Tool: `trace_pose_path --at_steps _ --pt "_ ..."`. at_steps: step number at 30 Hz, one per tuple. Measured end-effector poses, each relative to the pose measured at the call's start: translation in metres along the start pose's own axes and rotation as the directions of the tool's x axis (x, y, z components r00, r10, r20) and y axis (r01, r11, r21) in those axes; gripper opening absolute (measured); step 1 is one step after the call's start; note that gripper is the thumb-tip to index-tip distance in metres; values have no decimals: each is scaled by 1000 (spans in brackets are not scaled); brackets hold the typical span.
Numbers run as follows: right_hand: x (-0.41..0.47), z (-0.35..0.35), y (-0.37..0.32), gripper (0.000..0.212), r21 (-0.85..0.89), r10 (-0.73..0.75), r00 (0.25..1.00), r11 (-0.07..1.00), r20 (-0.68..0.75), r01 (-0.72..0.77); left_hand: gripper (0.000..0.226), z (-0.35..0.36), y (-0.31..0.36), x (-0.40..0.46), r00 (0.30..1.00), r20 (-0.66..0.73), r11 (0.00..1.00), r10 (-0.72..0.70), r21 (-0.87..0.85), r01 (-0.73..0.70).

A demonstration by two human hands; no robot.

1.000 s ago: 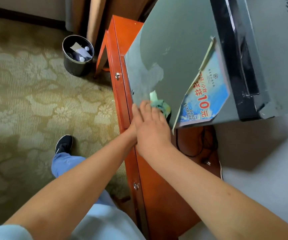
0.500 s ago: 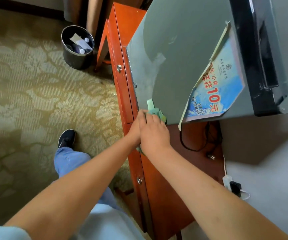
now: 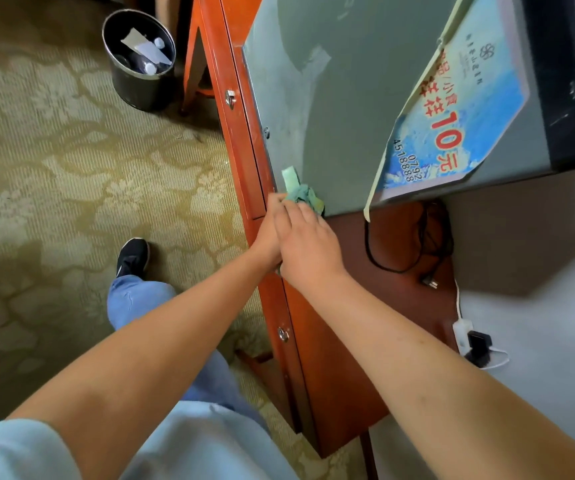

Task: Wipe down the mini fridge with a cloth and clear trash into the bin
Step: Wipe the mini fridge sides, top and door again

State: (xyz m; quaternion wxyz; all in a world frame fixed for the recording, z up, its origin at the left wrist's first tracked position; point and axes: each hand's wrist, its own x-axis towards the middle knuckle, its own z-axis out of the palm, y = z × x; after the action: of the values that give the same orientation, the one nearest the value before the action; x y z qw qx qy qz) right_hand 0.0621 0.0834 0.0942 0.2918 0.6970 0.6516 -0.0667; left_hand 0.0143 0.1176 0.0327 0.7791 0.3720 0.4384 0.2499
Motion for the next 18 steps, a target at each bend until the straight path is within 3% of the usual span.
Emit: trace_pose_path --at_steps 4,7,9,11,14,18 --pt "-15 -2 -11 95 19 56 997 998 55 -57 27 -2 -7 -17 993 102 999 -53 -5 53" --pt "-25 -33 2 101 49 44 993 998 -110 -39 23 -1 31 -13 987 102 992 123 15 -125" --pt "-17 -53 11 105 98 62 965 994 -256 -38 27 -2 64 1 966 68 968 248 22 -250" --pt "4 -62 16 105 129 75 948 991 -309 -37 36 -7 84 18 953 41 952 299 52 -301" --pt "34 -43 14 104 115 30 975 993 -221 -4 41 -13 61 45 980 -19 980 196 48 -195" --pt "46 4 -7 95 70 3 1000 998 -24 -2 10 -19 -13 57 997 -62 998 49 -42 -51"
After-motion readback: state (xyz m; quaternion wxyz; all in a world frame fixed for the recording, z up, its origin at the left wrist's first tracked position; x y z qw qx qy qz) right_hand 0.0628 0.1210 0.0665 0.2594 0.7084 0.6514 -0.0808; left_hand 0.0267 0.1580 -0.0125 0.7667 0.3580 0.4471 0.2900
